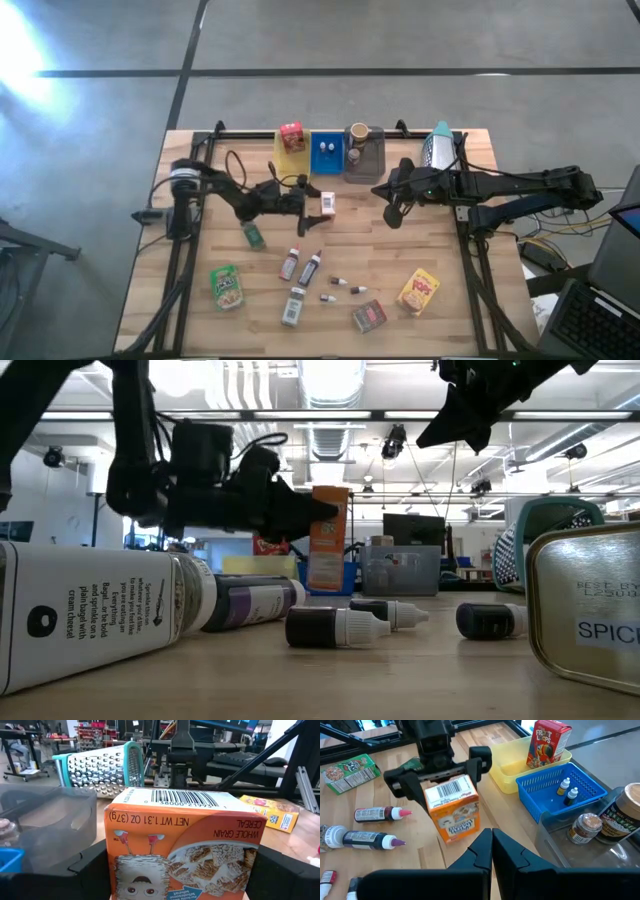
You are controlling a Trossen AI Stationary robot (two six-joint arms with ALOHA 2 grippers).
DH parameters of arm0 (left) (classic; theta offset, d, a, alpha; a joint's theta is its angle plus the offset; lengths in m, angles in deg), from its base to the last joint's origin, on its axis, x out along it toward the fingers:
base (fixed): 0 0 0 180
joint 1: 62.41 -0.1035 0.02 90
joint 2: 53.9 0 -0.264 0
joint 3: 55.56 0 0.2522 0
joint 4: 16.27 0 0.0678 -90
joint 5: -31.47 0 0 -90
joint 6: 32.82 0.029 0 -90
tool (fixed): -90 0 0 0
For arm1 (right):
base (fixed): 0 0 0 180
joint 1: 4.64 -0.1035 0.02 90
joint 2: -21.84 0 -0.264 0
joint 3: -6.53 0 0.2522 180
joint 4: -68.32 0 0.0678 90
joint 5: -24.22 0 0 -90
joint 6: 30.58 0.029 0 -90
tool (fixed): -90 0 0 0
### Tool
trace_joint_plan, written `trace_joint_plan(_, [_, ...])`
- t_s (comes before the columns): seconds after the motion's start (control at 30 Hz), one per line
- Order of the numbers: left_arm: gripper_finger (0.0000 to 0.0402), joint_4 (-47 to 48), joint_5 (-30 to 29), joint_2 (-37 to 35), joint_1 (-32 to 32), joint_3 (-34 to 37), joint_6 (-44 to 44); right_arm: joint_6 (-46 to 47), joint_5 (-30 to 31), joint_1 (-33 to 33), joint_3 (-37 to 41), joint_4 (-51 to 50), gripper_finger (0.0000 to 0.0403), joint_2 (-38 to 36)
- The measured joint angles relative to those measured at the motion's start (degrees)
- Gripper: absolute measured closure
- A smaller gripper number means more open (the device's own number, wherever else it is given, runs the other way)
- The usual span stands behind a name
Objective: Pick & Place Kitchen Items
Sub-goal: Put the orange cereal box into the yellow bin
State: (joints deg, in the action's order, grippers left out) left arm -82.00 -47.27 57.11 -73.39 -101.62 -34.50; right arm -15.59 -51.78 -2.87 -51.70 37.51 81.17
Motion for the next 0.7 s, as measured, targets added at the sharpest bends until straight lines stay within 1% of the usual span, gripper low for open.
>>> trace_joint_plan(0.23, [0.0053, -5.6, -0.1, 5.1, 0.0, -0.4, -1.4, 0.0, 0.0, 0.0, 0.0, 0.0, 0.0394, 0.0])
trace_joint_plan(0.5, [0.0053, -6.4, 0.0, 6.1, -0.4, -0.4, 0.4, 0.0, 0.0, 0.0, 0.0, 0.0, 0.0394, 0.0])
trace_joint_plan(0.7, [0.0053, -6.4, -0.1, 6.1, -0.7, -0.6, 0.0, 0.0, 0.0, 0.0, 0.0, 0.0, 0.0394, 0.0])
